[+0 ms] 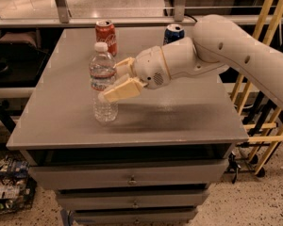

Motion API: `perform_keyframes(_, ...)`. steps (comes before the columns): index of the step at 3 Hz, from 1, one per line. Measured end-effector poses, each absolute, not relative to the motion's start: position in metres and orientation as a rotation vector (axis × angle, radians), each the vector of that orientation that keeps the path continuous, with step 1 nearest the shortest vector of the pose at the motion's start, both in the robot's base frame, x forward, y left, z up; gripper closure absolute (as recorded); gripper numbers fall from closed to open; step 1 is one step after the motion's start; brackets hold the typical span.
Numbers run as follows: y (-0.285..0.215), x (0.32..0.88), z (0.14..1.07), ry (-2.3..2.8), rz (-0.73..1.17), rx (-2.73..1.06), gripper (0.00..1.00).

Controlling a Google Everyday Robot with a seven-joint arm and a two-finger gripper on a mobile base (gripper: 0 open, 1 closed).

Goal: Knock water bottle over

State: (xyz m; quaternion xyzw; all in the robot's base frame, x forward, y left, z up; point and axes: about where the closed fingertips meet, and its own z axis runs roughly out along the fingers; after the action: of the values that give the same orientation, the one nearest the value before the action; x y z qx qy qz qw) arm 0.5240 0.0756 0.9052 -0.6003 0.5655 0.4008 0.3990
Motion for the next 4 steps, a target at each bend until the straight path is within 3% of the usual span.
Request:
perform_keyframes(2, 0.074, 0.523, 0.908, 1.48, 0.997, -1.499, 0.92)
perform_keyframes(3, 0.072, 0.525, 0.911, 1.485, 0.98, -1.498, 1.0)
perform_keyframes(4, 0.06, 0.538, 0.923, 1.505, 0.863, -1.539, 1.0)
